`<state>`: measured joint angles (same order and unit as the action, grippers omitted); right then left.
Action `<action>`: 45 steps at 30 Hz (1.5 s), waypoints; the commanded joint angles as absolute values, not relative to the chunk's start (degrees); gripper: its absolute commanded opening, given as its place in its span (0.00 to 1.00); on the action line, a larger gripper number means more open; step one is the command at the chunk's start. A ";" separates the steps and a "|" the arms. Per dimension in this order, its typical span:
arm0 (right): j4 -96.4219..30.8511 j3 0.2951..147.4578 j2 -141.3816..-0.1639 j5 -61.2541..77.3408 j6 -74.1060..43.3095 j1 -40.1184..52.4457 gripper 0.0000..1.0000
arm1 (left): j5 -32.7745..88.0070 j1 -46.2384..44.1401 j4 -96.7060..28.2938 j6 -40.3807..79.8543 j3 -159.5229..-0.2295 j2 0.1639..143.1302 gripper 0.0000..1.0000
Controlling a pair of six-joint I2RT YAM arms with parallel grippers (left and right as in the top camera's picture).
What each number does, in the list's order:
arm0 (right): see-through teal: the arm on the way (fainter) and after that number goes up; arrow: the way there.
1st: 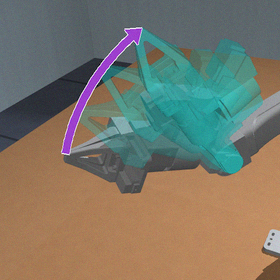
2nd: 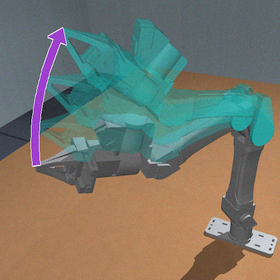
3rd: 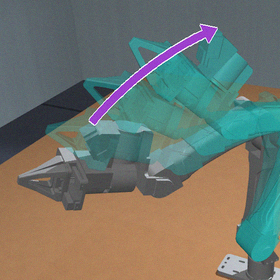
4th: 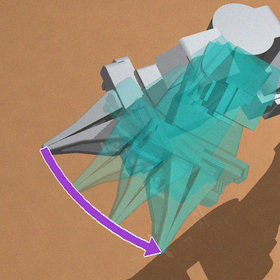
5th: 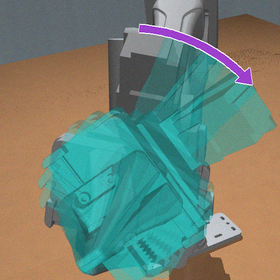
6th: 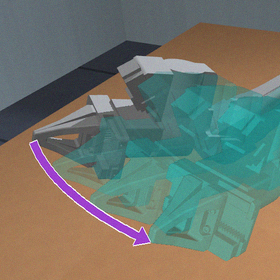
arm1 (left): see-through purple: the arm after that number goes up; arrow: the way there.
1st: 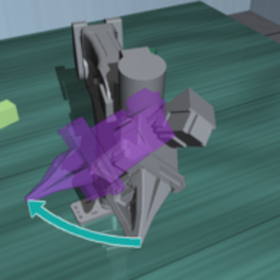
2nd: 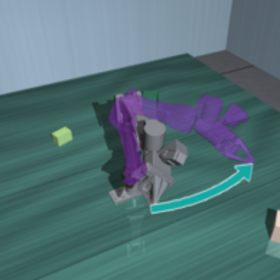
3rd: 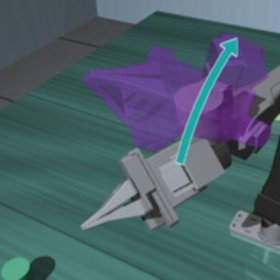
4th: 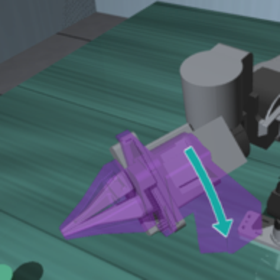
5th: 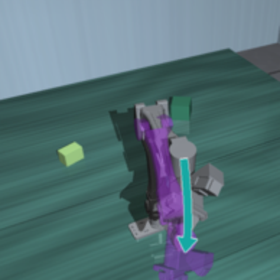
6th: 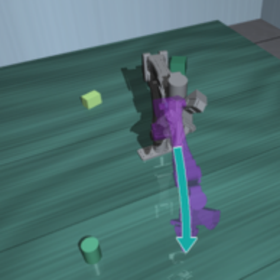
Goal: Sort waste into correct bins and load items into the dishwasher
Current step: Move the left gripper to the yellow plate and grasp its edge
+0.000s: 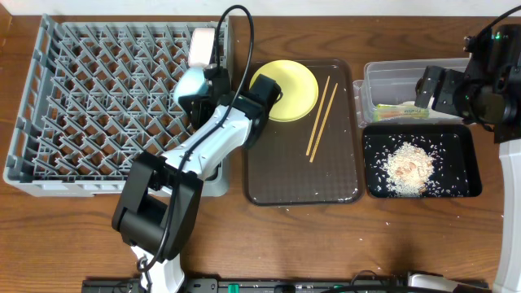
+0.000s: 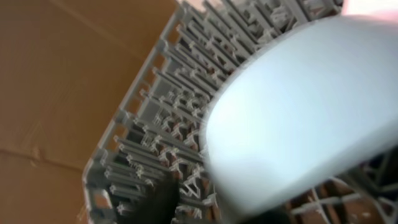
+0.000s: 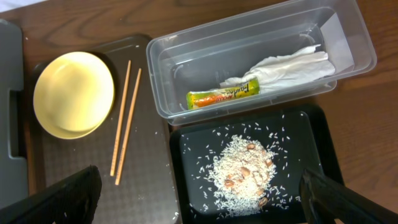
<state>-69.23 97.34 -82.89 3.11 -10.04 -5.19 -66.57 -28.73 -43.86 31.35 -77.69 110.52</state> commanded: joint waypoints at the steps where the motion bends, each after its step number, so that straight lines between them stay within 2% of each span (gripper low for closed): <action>1: -69.25 97.32 -82.89 2.83 -10.02 -5.23 0.99 | -64.88 -28.71 -44.25 31.57 -77.14 111.24 0.45; 5: -69.25 97.32 -82.89 2.83 -10.02 -5.23 0.99 | -64.66 -28.71 -44.27 31.57 -77.23 111.22 0.54; 7: -69.25 97.32 -82.89 2.83 -10.02 -5.23 0.99 | -62.37 -28.71 -44.27 29.65 -77.87 111.04 0.55; 12: -69.25 97.32 -82.89 2.83 -10.02 -5.23 0.99 | -49.60 -28.71 -44.25 23.70 -80.27 108.49 0.55; 16: -69.25 97.32 -82.89 2.83 -10.02 -5.23 0.99 | -38.81 -28.71 -44.29 19.92 -80.68 105.08 0.64; 26: -69.25 97.32 -82.89 2.83 -10.02 -5.23 0.99 | -20.60 -28.71 -43.03 19.07 -80.71 93.82 0.73; 33: -69.25 97.32 -82.89 2.83 -10.02 -5.23 0.99 | 3.20 -28.93 -37.39 20.69 -80.68 94.06 0.73; 41: -69.25 97.32 -82.89 2.83 -10.02 -5.23 0.99 | 1.41 -29.19 -31.00 37.65 -80.68 103.33 0.71; 43: -69.25 97.32 -82.89 2.83 -10.02 -5.23 0.99 | 0.38 -29.23 -28.95 40.88 -80.68 105.93 0.69; 45: -69.25 97.32 -82.89 2.83 -10.02 -5.23 0.99 | -0.62 -29.23 -27.07 42.37 -80.68 107.98 0.61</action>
<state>-69.23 97.34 -82.89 3.14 -10.04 -5.19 0.49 -29.30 -28.29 35.92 -79.77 105.89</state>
